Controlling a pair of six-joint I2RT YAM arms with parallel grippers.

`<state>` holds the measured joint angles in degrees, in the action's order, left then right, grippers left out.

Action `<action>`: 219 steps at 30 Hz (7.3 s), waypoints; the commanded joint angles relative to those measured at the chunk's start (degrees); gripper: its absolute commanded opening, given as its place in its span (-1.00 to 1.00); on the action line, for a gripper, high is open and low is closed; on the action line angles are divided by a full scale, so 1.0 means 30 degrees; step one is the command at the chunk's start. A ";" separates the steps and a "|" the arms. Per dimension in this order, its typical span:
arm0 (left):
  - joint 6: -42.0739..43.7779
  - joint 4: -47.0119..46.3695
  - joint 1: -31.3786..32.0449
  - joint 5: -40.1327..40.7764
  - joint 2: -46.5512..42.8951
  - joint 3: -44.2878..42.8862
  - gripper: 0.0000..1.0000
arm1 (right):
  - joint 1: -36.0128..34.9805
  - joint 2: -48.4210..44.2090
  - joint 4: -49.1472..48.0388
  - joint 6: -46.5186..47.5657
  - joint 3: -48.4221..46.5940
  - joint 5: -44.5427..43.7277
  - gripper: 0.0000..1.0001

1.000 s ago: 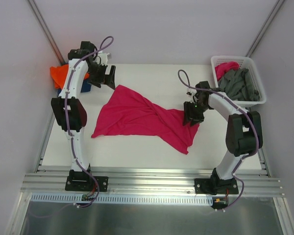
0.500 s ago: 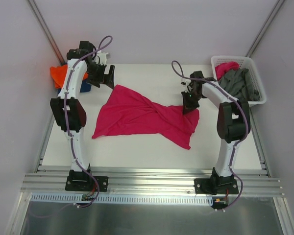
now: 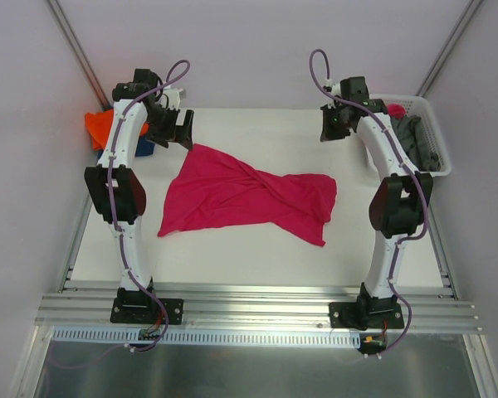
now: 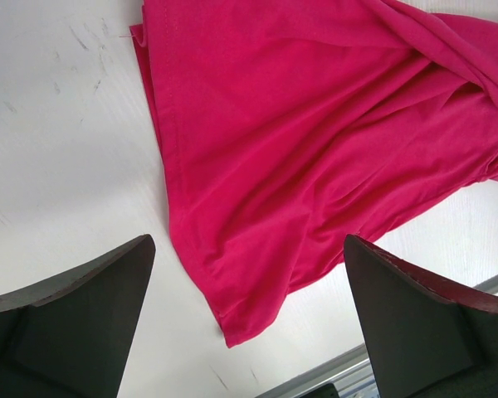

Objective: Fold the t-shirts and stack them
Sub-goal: Fold the tshirt

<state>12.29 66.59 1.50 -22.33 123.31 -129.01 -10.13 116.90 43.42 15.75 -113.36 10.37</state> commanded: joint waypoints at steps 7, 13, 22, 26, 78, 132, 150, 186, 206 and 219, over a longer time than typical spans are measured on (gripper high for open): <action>-0.0231 0.0128 0.0087 0.0118 -0.1551 0.0201 0.98 | -0.0665 -0.2516 0.1288 -0.1116 0.5839 0.1257 0.26; -0.0260 0.0128 0.0204 0.0148 -0.1815 0.0493 0.98 | -0.0725 -0.6209 0.1874 -0.2613 1.2376 0.2138 0.01; -0.0377 0.0070 0.0321 -0.0116 -0.1610 0.0288 0.98 | -0.0813 -0.8760 0.1408 -0.2876 1.5695 0.2198 -0.17; -0.0348 0.0099 0.0409 -0.0058 -0.1668 0.0289 0.98 | -0.0813 -0.8733 0.0909 -0.2964 1.5990 0.2051 -0.17; -0.0377 -0.0018 0.0585 0.0469 -0.2078 -0.0005 0.98 | -0.0900 -0.3404 -0.0938 0.0815 0.5568 -0.3134 -0.99; -0.0026 0.0040 0.1024 0.1349 -0.5038 0.3424 0.98 | -0.0521 0.2311 -0.1349 0.0258 0.0373 -0.4220 0.20; 0.0091 0.0040 0.1024 0.1846 -0.4657 0.3161 0.98 | 0.0476 0.4655 -0.0997 0.0288 -0.0855 -0.2346 -0.06; 0.0501 0.0070 0.1668 0.2842 -0.4510 0.3043 0.98 | 0.1180 0.5799 -0.1172 -0.0913 -0.1588 0.0674 -0.55; 0.0590 -0.0867 -0.0904 0.2846 0.4334 -0.4982 0.84 | 0.1414 0.3603 -0.0909 -0.1324 0.0138 0.0498 -0.99; 0.0590 -0.1687 -0.1377 -0.0144 0.7383 -0.7677 0.15 | 0.1210 0.2342 -0.0938 -0.0972 0.1810 0.0176 -0.99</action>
<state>14.11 62.61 -2.46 -18.68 145.21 -147.61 -6.24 128.31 39.75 12.51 -108.68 11.16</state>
